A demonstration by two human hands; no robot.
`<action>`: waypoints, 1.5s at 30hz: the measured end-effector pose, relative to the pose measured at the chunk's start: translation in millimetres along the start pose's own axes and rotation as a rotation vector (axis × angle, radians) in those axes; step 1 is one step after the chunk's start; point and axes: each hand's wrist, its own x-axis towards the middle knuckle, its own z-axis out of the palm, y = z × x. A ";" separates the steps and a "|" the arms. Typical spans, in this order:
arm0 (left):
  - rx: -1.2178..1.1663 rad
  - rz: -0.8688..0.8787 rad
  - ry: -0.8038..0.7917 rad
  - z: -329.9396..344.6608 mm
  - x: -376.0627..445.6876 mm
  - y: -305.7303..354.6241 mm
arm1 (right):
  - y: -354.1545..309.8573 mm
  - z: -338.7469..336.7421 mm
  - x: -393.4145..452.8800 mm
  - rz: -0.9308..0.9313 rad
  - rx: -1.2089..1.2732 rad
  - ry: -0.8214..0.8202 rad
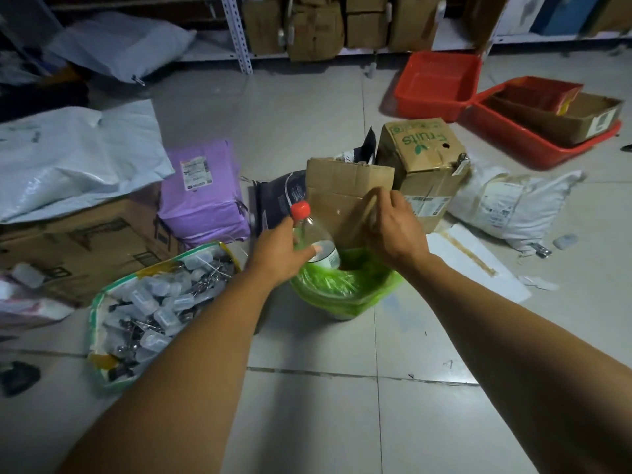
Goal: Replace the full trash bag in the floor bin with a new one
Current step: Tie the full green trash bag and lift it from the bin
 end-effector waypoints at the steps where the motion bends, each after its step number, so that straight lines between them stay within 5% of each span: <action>1: -0.011 -0.008 -0.010 -2.3 2.3 -4.5 | -0.6 0.9 4.4 0.020 0.039 0.026; 17: 0.003 -0.018 0.058 13.4 10.3 2.7 | -0.6 18.0 15.3 0.127 0.133 0.136; 26: -0.228 -0.091 -0.064 1.5 -3.0 -11.4 | 29.4 6.3 -20.6 0.107 0.104 -0.037; 32: -0.373 -0.208 0.033 6.8 6.6 -18.8 | 50.6 18.6 -43.5 0.381 0.338 -0.052; 38: -0.571 -0.381 -0.019 25.2 3.5 -13.1 | 57.5 29.5 -44.1 0.706 0.855 -0.064; 45: -0.545 -0.433 0.113 25.7 3.5 -27.3 | 60.6 22.9 -39.6 0.727 0.792 -0.052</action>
